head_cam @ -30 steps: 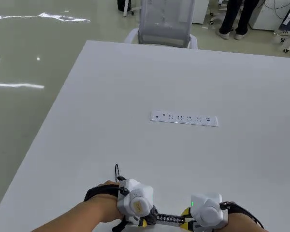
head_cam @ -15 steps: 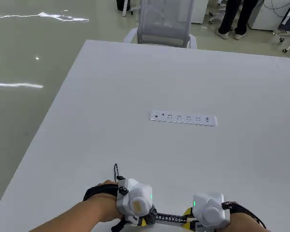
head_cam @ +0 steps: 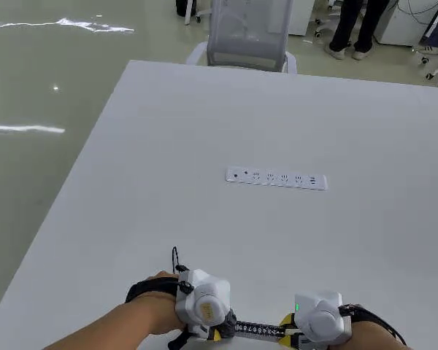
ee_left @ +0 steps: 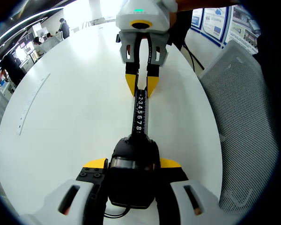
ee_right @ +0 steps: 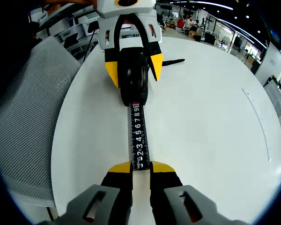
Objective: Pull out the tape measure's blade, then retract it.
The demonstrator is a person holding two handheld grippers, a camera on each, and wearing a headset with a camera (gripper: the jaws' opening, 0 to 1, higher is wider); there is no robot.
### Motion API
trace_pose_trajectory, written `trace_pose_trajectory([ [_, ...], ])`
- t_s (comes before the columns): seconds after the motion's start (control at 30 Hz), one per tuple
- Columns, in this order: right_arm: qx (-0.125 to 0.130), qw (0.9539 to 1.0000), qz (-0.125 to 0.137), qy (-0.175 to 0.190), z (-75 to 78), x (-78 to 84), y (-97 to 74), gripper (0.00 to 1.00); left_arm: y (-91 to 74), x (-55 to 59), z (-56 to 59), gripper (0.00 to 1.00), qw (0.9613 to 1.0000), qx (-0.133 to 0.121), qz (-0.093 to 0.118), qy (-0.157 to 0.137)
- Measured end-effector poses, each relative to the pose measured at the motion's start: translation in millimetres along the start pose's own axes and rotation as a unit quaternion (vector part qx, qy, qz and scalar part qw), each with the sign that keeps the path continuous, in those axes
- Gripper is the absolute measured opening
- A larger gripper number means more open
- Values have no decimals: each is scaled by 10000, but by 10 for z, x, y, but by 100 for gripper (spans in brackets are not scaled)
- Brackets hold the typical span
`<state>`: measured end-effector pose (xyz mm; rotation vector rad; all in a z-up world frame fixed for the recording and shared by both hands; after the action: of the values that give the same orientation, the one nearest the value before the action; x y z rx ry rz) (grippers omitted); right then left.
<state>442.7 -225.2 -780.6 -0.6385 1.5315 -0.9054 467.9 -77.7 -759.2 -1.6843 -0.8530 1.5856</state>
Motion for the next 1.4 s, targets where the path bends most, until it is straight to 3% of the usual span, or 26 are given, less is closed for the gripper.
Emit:
trace_pose_trajectory([
  [1.4, 21, 9999, -120, 80, 26, 140, -105, 11, -2, -1, 5, 35, 10000, -9, 21, -44],
])
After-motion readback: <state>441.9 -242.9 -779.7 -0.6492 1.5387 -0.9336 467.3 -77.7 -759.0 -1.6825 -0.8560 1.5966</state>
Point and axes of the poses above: the centre of the closed fingertips' face, and the gripper's own axes: y roughly forward along the fingers, z roughly to its right, x roughly out of its underside, the point moved 4 cm from there along -y, roughly backward along the fingers, and after that the axes turned 4 degrees about z, right-handed, at the moved point
